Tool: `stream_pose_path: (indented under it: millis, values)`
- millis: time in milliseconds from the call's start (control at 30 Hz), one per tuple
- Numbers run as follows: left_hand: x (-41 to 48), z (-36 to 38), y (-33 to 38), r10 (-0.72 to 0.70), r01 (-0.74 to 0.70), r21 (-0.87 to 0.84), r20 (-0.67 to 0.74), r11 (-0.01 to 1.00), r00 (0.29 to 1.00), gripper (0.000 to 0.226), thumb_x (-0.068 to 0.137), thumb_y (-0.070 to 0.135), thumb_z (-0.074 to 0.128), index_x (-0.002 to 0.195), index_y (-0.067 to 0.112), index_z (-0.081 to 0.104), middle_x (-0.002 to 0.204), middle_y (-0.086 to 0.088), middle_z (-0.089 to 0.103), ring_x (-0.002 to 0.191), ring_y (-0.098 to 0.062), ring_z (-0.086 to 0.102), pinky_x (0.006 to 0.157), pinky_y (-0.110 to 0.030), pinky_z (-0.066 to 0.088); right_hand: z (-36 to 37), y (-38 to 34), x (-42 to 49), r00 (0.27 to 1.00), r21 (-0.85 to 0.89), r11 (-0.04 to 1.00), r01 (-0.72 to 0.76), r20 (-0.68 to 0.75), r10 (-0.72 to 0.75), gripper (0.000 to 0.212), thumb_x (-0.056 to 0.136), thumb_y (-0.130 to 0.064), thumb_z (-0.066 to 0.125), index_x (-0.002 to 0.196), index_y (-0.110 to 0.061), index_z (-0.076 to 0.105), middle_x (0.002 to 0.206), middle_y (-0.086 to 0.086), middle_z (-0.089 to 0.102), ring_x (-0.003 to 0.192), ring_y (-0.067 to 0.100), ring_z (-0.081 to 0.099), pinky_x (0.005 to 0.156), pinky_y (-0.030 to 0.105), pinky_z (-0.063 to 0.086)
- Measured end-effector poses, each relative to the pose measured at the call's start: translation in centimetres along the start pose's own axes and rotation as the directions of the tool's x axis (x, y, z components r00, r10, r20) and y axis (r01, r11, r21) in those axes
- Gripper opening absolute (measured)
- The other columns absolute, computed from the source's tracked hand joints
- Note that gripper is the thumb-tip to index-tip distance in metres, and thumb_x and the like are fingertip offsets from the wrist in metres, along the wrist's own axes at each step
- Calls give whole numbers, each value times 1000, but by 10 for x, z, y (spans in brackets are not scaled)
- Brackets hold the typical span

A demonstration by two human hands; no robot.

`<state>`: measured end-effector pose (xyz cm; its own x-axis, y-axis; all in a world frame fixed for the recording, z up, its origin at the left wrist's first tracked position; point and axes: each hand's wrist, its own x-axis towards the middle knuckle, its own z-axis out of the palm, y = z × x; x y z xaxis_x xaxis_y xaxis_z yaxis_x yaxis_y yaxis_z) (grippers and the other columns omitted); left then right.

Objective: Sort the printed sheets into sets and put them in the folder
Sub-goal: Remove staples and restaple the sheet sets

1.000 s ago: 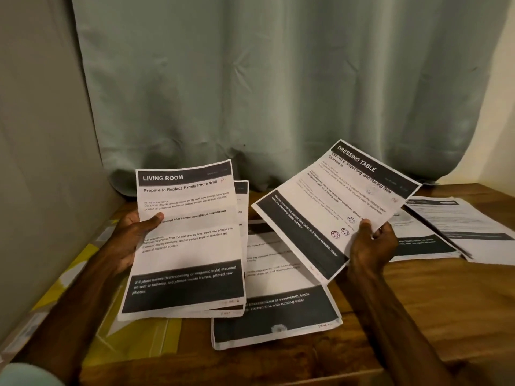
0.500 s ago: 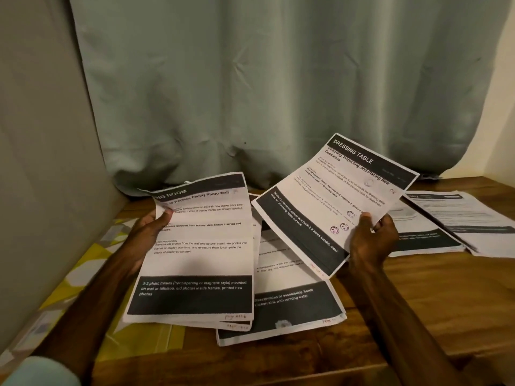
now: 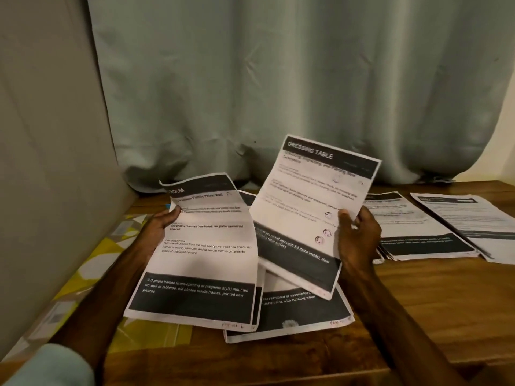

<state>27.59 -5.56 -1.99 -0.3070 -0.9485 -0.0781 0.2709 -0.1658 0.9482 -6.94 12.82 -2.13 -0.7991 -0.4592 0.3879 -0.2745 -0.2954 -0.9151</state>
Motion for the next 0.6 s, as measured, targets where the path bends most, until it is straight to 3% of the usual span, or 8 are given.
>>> stream_pose_path:
  millis: [100, 200, 267, 333, 433, 500, 600]
  values:
    - [2, -1, -1, 3, -3, -9, -2, 1000, 1000, 55, 87, 37, 71, 135, 10, 63, 132, -22, 65, 124, -48, 57, 111, -68, 36, 16, -1, -13, 977, -42, 999, 13, 212, -4, 16, 99, -14, 63, 112, -23, 66, 109, -11, 72, 92, 0, 71, 79, 31, 62]
    - [5, 1, -3, -5, 5, -10, -14, 1000, 1000, 50, 92, 34, 67, 136, 11, 61, 131, -21, 66, 126, -48, 57, 110, -69, 36, 35, -6, -28, 921, -50, 999, 10, 390, 10, 22, 99, -15, 63, 121, -17, 67, 116, -2, 74, 103, 16, 73, 85, 45, 62]
    - [6, 3, -3, 0, 0, -4, -25, 1000, 1000, 45, 95, 33, 65, 135, 12, 62, 128, -21, 68, 122, -48, 60, 109, -68, 38, 46, -11, -38, 884, -41, 999, -2, 467, 20, 23, 101, -15, 61, 122, -15, 67, 119, -2, 74, 103, 14, 73, 87, 41, 61]
    - [6, 5, -4, 8, -6, 40, -37, 999, 999, 42, 97, 34, 64, 132, 12, 63, 124, -21, 70, 115, -47, 64, 106, -68, 42, 56, -16, -48, 847, -28, 998, -49, 529, 57, 19, 103, -14, 56, 117, -13, 69, 116, 0, 75, 98, 9, 73, 83, 28, 61]
    - [7, 10, -4, 52, -42, 138, -71, 989, 996, 32, 100, 31, 61, 126, 12, 65, 116, -20, 73, 91, -37, 74, 87, -52, 59, 69, -18, -62, 816, 5, 987, -162, 564, 131, 23, 106, -13, 49, 114, -8, 70, 104, -2, 76, 87, 1, 73, 69, 13, 54]
    - [9, 13, -7, 67, -56, 137, -78, 989, 995, 26, 102, 25, 59, 124, 13, 65, 113, -19, 74, 81, -29, 76, 71, -41, 63, 76, -18, -68, 810, 22, 974, -227, 559, 176, 23, 107, -14, 49, 110, -9, 72, 96, -2, 78, 85, 5, 74, 67, 15, 55]
    - [11, 17, -8, 85, -74, 104, -103, 992, 991, 31, 100, 18, 61, 131, 16, 61, 105, -12, 76, 74, -23, 76, 60, -33, 62, 82, -22, -72, 782, 63, 949, -308, 585, 215, 23, 105, -15, 52, 102, -13, 75, 97, 5, 79, 90, 22, 76, 75, 33, 62]
